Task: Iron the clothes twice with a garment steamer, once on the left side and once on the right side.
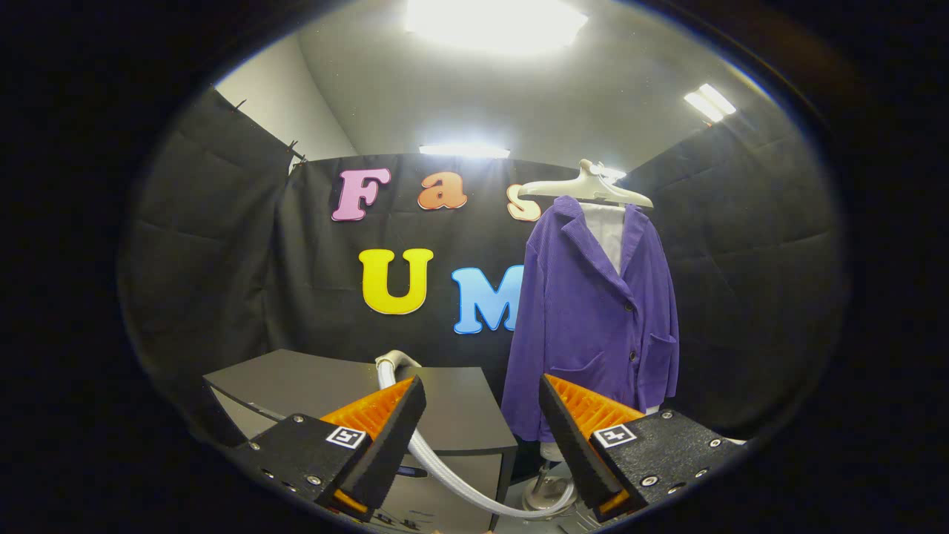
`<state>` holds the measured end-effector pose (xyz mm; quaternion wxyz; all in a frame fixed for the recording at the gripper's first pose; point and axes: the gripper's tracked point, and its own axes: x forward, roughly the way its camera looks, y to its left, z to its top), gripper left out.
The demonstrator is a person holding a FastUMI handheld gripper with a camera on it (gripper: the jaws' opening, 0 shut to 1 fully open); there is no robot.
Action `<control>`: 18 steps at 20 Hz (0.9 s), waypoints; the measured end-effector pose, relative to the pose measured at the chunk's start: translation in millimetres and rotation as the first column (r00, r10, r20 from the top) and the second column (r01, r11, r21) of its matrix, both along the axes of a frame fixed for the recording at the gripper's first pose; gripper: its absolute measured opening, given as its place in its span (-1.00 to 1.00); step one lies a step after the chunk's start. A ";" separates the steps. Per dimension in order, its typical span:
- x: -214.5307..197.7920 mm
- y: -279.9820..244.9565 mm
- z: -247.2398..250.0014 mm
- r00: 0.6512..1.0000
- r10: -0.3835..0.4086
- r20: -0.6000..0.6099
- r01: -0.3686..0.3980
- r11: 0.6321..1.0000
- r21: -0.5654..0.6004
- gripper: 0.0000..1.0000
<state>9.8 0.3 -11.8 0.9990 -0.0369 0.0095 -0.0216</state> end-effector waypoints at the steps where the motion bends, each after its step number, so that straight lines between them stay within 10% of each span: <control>1: -0.8 2.5 -3.2 1.000 0.009 -0.004 -0.009 1.000 0.001 0.90; 18: -25.0 0.6 -6.4 0.972 0.200 -0.123 -0.205 0.978 -0.029 0.90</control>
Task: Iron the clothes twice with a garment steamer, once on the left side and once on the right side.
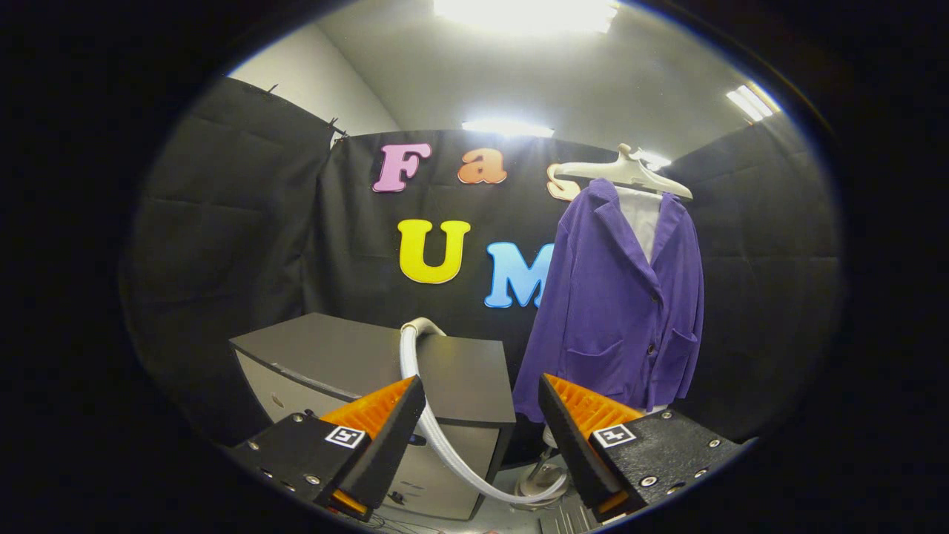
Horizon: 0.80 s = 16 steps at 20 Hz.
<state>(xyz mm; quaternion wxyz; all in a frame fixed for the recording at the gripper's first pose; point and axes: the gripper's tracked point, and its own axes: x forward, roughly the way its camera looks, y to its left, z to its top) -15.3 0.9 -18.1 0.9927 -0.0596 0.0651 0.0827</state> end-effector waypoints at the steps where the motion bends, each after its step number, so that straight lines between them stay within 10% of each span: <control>1: -1.7 4.9 3.4 0.999 0.032 0.002 -0.032 0.999 0.006 0.89; 16: -11.1 64.6 -11.4 0.970 0.195 -0.146 -0.189 0.980 0.057 0.89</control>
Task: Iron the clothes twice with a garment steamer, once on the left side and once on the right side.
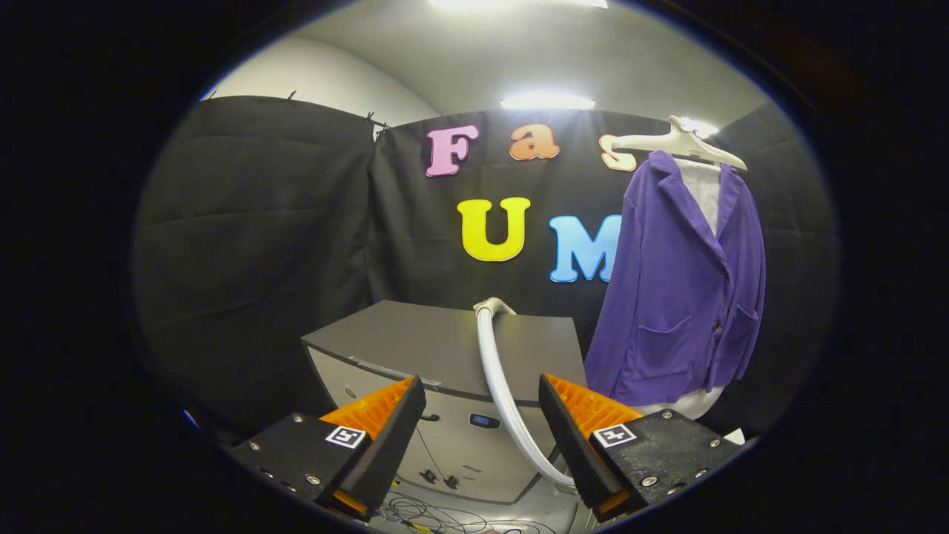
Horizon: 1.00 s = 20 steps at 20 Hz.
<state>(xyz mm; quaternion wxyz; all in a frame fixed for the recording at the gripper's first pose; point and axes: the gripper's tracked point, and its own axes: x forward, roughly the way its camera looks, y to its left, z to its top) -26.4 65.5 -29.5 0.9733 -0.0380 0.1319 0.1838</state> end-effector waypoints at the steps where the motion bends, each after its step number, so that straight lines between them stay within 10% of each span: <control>1: 8.9 7.5 1.9 1.000 0.000 0.003 0.000 1.000 0.000 0.90; 20: 242.3 96.6 -20.5 0.950 -0.243 -0.198 0.247 0.969 -0.007 0.89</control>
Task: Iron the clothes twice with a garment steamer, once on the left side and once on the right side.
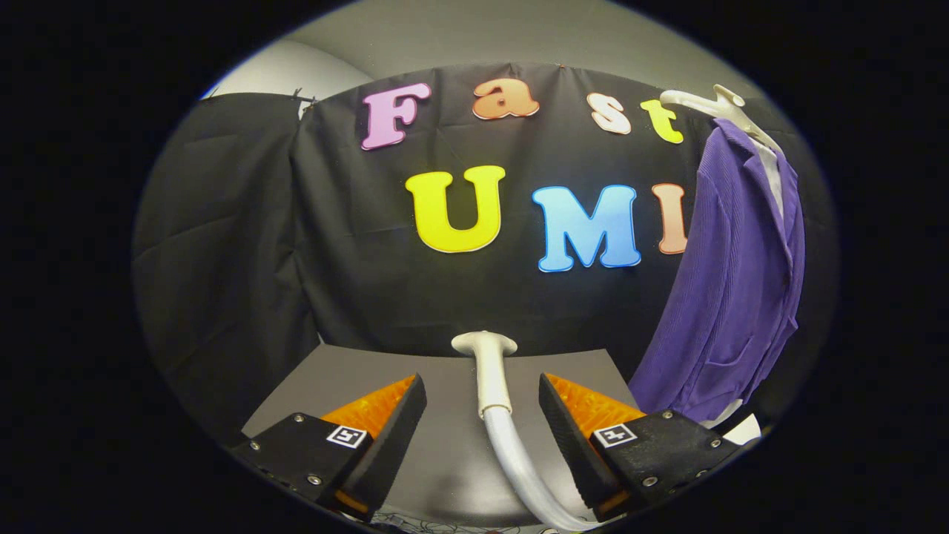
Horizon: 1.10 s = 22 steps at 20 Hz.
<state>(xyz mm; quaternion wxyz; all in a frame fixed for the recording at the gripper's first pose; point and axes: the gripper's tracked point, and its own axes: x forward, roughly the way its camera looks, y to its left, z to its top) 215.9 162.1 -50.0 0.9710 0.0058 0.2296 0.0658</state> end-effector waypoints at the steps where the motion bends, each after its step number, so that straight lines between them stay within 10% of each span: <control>1: 11.0 3.5 -9.6 0.999 -0.023 -0.033 0.023 1.000 0.012 0.89; 14: 100.4 5.0 -91.6 0.910 -0.167 -0.380 0.219 0.971 0.098 0.91; 22: 112.2 18.4 -119.7 0.885 -0.161 -0.437 0.200 0.979 0.046 0.76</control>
